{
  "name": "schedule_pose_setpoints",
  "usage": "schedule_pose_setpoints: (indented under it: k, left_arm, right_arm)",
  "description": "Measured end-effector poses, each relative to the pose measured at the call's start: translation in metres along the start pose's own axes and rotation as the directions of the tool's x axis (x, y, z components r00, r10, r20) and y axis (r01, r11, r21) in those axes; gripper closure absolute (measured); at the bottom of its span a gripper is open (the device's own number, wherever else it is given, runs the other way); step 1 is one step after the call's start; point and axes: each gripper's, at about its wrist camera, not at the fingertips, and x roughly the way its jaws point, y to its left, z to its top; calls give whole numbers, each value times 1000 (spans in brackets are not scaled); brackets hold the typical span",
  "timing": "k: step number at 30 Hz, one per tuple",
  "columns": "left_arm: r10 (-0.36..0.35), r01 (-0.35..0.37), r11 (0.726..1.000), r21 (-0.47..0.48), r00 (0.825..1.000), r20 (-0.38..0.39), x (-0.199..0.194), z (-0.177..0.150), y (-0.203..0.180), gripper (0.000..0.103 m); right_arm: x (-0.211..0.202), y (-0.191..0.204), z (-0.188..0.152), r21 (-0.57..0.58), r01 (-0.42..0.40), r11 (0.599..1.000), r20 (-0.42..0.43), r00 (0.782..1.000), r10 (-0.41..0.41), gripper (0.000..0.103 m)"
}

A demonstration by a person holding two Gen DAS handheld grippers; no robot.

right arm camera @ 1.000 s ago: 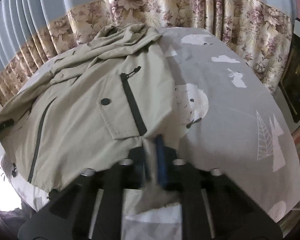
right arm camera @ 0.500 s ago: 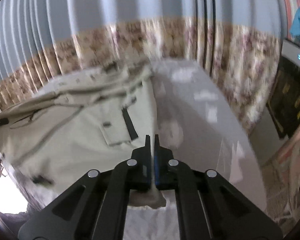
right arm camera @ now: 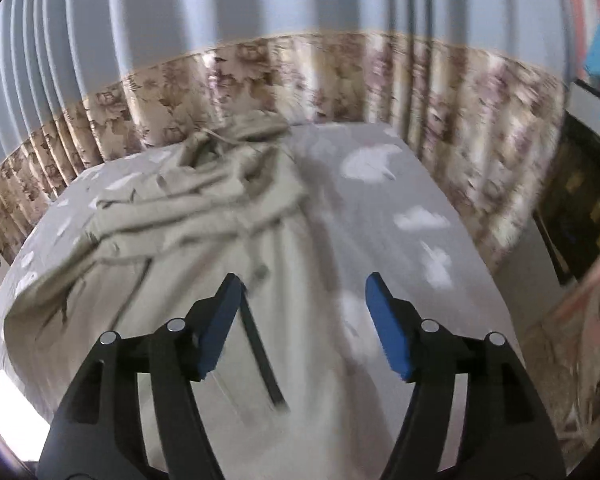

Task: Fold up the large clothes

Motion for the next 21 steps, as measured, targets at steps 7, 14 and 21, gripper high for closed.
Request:
schedule_pose_setpoints:
  k: [7, 14, 21]
  left_arm:
    - [-125, 143, 985, 99, 979, -163, 101, 62, -77, 17]
    - [-142, 168, 983, 73, 952, -271, 195, 62, -121, 17]
    - [39, -33, 999, 33, 974, -222, 243, 65, -81, 10]
  right_arm:
    - [85, 43, 55, -43, -57, 997, -55, 997, 54, 32]
    - [141, 50, 79, -24, -27, 999, -94, 995, 25, 20]
    - [198, 31, 108, 6, 41, 999, -132, 990, -40, 17]
